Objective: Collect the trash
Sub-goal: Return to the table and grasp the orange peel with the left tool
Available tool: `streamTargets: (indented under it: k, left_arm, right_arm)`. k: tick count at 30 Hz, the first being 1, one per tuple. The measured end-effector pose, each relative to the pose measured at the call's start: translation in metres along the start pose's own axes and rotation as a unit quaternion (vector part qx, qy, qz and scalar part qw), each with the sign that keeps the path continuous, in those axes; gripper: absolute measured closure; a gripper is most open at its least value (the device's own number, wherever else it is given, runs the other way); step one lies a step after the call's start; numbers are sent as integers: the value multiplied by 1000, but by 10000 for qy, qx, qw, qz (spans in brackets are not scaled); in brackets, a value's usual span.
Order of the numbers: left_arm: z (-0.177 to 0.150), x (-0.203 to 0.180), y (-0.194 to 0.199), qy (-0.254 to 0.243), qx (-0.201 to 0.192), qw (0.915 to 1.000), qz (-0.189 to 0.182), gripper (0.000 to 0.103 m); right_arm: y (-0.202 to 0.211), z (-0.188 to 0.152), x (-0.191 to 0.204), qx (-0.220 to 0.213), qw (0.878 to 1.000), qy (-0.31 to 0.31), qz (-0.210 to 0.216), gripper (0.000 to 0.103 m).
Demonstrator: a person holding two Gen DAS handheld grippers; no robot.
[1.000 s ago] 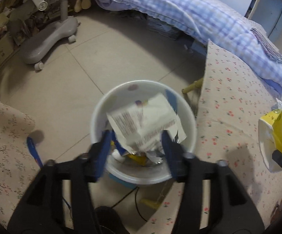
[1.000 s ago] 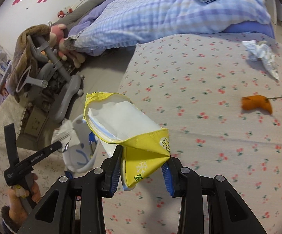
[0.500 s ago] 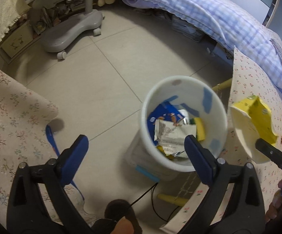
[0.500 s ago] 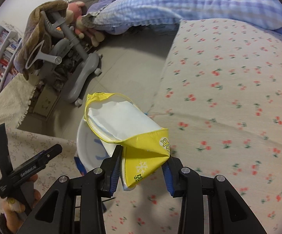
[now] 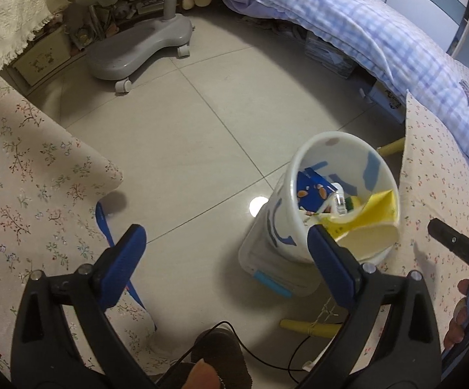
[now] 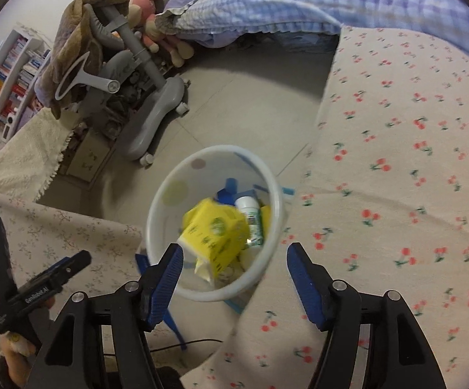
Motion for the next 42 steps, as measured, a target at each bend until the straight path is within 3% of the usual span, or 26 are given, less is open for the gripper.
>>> streamTargets:
  k: [10, 19, 27, 31, 35, 42]
  left_arm:
    - [5, -64, -2, -560, 6, 9974, -458, 4]
    - [7, -168, 9, -1411, -129, 9845, -1037, 4]
    - [-1, -284, 21, -2321, -272, 9568, -1730, 1]
    - [-4, -332, 24, -2740, -405, 9445, -1764, 1]
    - [-12, -383, 29, -3470, -791, 9201, -1634, 1]
    - [-17, -452, 22, -4154, -1219, 8867, -1624, 1]
  right_arm:
    - [91, 6, -68, -783, 9936, -227, -786, 28]
    - [180, -9, -161, -1330, 9800, -662, -1326, 25]
    - [239, -26, -248, -1574, 9639, -1275, -1727, 22]
    - [254, -34, -288, -1594, 9565, -1691, -1763, 22]
    - [263, -40, -311, -1689, 9481, -1856, -1951, 22]
    - [271, -38, -331, -1834, 9294, -1974, -2523, 19]
Point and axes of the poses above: each gripper's, at about its wrist camera, not at the fingertips, and y roughly against the way its jaws point, x to its left, z to its top, the point moved 1 cm from there along -y, roughly the way its jaws point, and after that the axes turned 9 degrees about -y, right-handed, at the moved point
